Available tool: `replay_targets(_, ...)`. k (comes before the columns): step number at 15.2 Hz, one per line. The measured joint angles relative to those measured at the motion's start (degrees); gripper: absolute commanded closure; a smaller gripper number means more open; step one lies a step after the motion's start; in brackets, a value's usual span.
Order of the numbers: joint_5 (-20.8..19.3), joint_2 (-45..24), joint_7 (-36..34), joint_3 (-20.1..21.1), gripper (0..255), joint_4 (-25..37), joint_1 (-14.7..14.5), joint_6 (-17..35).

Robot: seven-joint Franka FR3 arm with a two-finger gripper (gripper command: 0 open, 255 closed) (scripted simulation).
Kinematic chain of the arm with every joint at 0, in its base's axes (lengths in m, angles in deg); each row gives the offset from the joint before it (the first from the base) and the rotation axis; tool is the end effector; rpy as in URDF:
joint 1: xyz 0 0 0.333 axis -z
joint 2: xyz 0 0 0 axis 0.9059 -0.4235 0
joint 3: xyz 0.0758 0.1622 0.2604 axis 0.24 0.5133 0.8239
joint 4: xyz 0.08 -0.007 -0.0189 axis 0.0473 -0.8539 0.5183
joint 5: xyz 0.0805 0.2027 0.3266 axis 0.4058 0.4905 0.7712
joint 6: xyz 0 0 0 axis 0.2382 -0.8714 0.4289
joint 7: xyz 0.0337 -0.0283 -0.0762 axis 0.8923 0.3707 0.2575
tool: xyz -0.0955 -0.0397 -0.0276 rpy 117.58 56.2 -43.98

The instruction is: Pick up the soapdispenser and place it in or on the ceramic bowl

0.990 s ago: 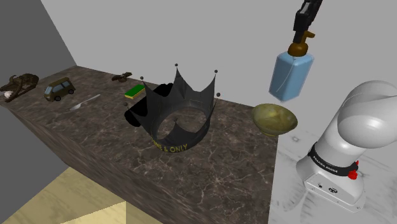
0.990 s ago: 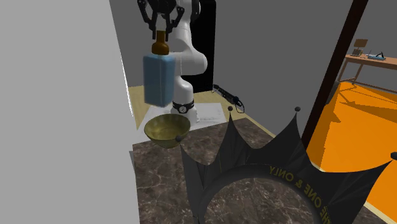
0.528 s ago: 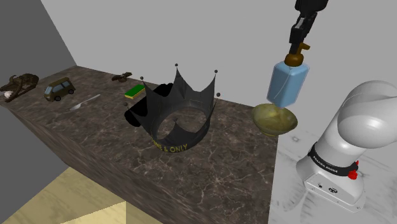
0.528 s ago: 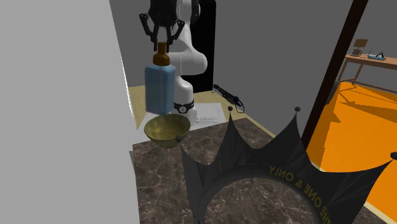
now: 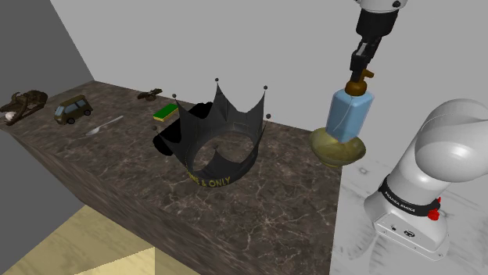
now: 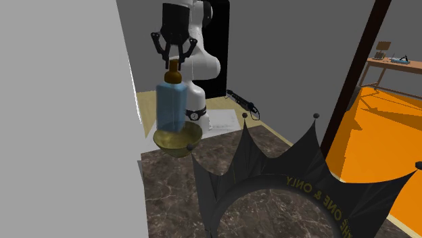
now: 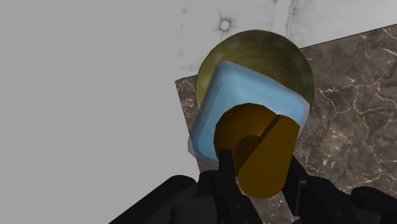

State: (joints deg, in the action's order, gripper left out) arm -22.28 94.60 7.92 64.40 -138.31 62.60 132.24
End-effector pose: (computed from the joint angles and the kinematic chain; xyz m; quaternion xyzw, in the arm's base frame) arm 0.2406 -0.0184 0.5529 0.9961 0.0426 0.0149 0.0755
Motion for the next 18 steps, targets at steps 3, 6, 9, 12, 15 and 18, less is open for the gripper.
replay_targets(3,-0.2,0.9,-0.2,-0.2,255,-2.7,0.0,1.8)
replay_targets(6,-0.2,1.3,-0.4,-0.2,255,-4.1,0.0,2.8)
replay_targets(9,-0.3,1.3,-0.4,-0.3,255,-4.2,0.0,2.9)
replay_targets(12,-0.3,1.3,-0.4,-0.3,0,-4.3,0.0,3.0)
replay_targets(15,-0.3,1.3,-0.4,-0.3,0,-4.3,0.0,3.0)
replay_targets(18,-0.3,1.3,-0.4,-0.3,0,-4.3,0.0,3.0)
